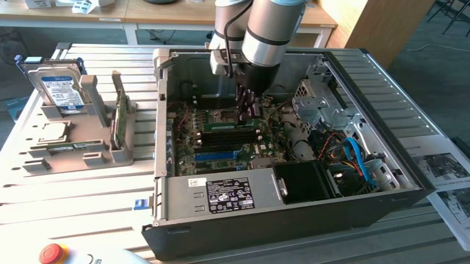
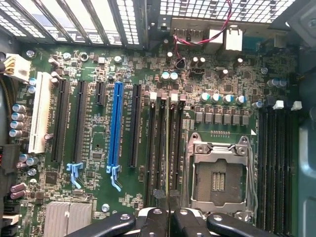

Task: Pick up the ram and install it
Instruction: 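Insert the ram into the slot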

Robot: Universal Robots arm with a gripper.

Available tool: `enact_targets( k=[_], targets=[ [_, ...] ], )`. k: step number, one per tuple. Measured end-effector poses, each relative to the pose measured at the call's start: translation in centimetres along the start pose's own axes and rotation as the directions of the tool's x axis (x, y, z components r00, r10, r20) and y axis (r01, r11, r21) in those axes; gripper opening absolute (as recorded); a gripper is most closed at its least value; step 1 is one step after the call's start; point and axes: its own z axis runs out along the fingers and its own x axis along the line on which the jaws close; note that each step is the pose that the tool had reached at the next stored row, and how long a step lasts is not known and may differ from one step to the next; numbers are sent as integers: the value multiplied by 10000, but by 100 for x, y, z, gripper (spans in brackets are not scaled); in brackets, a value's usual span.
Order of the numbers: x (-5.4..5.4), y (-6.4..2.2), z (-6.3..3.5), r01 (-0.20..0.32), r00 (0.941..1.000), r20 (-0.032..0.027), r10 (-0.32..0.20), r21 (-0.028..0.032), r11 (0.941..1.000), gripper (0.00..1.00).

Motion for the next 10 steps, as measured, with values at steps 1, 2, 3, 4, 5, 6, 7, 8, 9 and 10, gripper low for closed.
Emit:
enact_targets(
  k=[1,2,3,4,5,6,7,8,9,10],
  targets=[
    [8,1,0,0,10000,0,0,0,10000,12],
    [18,1,1,0,10000,0,0,0,10000,12],
    [27,2,1,-1,10000,0,1,0,10000,12],
    [37,2,2,-2,10000,1,2,0,10000,12],
    [47,3,2,-3,10000,0,3,0,10000,12],
    [56,3,2,-6,10000,0,6,0,10000,12],
    [66,4,3,-11,10000,1,11,0,10000,12],
    [74,4,3,-15,10000,2,15,0,10000,12],
    [82,4,4,-20,10000,2,20,0,10000,12],
    [90,4,4,-25,10000,3,25,0,10000,12]
  ],
)
